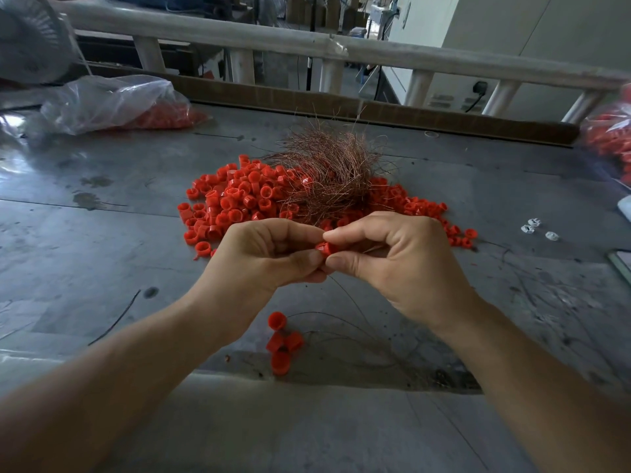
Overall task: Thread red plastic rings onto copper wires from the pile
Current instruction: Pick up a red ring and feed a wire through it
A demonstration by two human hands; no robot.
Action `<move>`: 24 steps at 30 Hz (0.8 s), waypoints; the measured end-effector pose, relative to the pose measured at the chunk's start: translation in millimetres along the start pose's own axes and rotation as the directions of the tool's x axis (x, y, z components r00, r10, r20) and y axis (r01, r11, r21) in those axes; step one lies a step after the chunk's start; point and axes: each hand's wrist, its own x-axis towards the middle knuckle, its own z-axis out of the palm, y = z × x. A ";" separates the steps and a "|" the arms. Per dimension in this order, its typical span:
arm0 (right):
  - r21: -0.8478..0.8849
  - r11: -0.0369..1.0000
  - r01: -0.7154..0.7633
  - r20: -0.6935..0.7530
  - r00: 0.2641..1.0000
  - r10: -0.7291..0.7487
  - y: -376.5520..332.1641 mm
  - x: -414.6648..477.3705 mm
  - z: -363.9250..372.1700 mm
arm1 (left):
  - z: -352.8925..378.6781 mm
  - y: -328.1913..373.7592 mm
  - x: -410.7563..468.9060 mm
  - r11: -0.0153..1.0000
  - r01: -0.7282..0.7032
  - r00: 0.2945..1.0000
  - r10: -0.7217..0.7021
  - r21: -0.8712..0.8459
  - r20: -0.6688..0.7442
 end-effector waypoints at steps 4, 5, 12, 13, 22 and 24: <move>-0.017 1.000 0.004 -0.023 1.000 -0.004 -1.6 -0.6 0.0 | -0.1 0.3 -0.7 1.000 -0.017 1.000 0.017 0.016 0.003; -0.020 1.000 0.002 -0.026 1.000 -0.003 -1.7 -0.7 0.0 | -0.5 0.3 -0.9 0.999 -0.023 1.000 0.023 0.022 0.003; -0.062 0.998 0.033 -0.027 0.999 -0.035 -3.6 -1.7 -0.5 | -1.0 0.5 -2.7 0.995 -0.073 0.997 0.072 0.067 0.019; -0.068 0.997 0.040 -0.030 0.999 -0.042 -4.0 -1.7 -1.0 | -0.8 0.4 -2.9 0.995 -0.078 0.997 0.077 0.064 0.017; -0.043 0.999 0.016 -0.010 1.000 -0.016 -7.3 -1.7 -4.0 | 0.7 0.9 -1.5 0.997 -0.066 0.998 0.065 0.028 0.015; -0.034 0.999 0.007 0.002 1.000 -0.007 -7.4 -1.7 -4.3 | 0.2 1.0 -2.3 0.996 -0.068 0.998 0.068 0.049 0.019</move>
